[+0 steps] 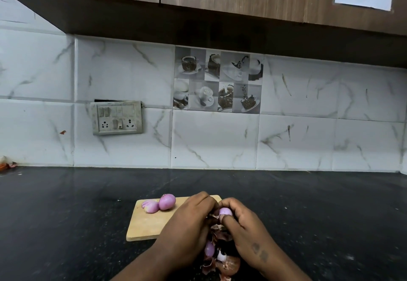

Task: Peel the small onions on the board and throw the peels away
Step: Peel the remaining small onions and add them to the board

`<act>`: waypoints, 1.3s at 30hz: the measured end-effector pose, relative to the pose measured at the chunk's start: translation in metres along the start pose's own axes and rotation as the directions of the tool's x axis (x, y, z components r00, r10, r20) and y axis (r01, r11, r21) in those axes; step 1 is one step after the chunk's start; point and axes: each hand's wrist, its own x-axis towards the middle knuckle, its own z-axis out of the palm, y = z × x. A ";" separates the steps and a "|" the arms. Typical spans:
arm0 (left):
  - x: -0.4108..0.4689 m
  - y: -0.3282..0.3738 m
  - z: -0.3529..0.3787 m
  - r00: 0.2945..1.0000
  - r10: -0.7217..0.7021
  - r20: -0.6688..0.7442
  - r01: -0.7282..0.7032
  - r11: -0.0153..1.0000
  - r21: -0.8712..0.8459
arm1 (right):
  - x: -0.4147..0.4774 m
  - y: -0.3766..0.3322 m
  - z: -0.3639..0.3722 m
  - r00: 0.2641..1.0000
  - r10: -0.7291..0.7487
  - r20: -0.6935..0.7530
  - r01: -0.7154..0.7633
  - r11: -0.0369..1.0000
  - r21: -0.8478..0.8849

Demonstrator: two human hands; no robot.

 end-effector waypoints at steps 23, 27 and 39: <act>0.006 0.013 -0.005 0.986 0.163 -0.024 -0.163 0.986 0.015 | 0.003 -0.001 -0.001 0.938 0.310 0.154 -0.338 0.725 0.600; 0.003 0.016 -0.007 0.965 0.251 -0.072 -0.247 0.967 0.060 | 0.000 -0.007 -0.005 0.933 0.277 0.230 -0.358 0.648 0.672; -0.001 -0.005 -0.010 0.969 -0.055 -0.241 0.028 0.993 -0.112 | 0.002 -0.008 -0.007 0.974 0.206 0.099 -0.200 0.561 0.804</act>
